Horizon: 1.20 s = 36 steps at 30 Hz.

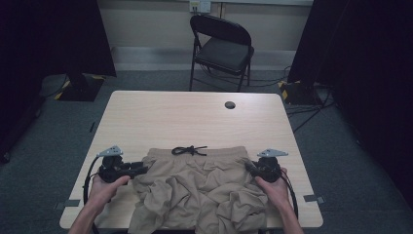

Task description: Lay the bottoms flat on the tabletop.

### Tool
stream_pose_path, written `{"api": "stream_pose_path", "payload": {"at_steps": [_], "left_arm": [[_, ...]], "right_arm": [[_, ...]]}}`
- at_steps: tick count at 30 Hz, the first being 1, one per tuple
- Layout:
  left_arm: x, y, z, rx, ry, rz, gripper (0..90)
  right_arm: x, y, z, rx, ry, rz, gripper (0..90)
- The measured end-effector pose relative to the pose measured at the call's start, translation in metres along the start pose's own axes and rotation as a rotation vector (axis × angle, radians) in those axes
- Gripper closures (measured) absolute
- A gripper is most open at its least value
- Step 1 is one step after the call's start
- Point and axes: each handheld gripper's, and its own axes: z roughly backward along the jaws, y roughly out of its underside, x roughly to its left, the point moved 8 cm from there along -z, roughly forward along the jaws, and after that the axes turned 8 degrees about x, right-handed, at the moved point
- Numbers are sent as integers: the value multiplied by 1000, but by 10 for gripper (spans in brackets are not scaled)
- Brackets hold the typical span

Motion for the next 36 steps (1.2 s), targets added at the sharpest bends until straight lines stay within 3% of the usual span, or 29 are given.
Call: {"api": "stream_pose_path", "payload": {"at_steps": [1, 5, 6, 10, 14, 21, 25, 28, 36], "left_arm": [[8, -2, -3, 7, -31, 12, 596], [23, 1, -13, 27, -45, 76, 491], [25, 2, -15, 22, -45, 79, 452], [21, 5, -21, 43, -34, 59, 445], [16, 7, -27, 54, -35, 44, 560], [8, 11, -38, 68, 35, 31, 740], [5, 10, -42, 71, 39, 24, 828], [7, 10, -43, 64, 56, 36, 858], [9, 9, -40, 48, 48, 47, 869]], "right_arm": [[-1, -1, 0, -11, -4, -7, 647], [-3, -4, 0, -32, -17, -28, 580], [-3, -4, -1, -34, -22, -32, 578], [0, -5, -4, -32, -33, -27, 551], [5, -3, -5, -19, -34, -8, 581], [8, -2, -6, -24, -54, -10, 789], [8, -2, -7, -24, -64, -16, 854], [8, -3, -7, -24, -65, -14, 869], [7, -5, -5, -38, -66, -26, 875]]}}
